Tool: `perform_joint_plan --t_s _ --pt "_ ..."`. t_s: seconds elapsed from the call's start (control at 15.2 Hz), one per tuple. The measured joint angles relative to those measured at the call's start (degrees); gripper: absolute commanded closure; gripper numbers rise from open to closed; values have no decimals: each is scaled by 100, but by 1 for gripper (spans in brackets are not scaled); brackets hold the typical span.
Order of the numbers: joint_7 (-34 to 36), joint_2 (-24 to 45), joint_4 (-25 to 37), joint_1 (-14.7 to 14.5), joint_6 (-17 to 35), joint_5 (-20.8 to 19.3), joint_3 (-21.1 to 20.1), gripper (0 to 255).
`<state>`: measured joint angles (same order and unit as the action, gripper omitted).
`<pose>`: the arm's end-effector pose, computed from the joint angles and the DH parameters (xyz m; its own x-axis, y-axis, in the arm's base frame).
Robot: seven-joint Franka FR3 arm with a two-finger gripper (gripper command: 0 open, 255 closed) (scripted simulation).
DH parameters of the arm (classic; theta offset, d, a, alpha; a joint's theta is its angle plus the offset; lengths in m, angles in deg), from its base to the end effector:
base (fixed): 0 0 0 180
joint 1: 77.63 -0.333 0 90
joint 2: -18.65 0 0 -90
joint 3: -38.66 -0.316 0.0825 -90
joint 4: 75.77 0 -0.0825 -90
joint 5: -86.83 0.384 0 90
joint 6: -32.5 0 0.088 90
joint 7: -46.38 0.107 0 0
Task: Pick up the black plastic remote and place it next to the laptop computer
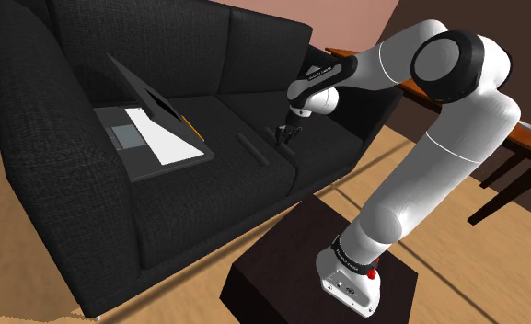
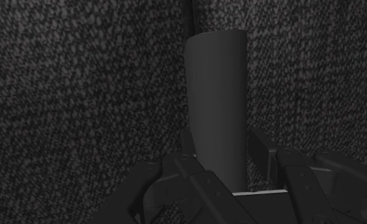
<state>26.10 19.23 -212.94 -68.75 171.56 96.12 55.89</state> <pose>0.4451 -0.2175 0.3147 0.9733 -0.2233 0.0526 -0.2178 -0.9715 -0.0932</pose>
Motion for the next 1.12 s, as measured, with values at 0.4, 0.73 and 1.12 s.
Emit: perform_joint_plan --t_s 0.4,0.73,1.12 --pt "159 -282 103 0 -378 -179 -4 255" --pt "288 -529 252 12 -754 -323 -13 255" --pt "422 -803 470 27 -1228 -460 -33 255"
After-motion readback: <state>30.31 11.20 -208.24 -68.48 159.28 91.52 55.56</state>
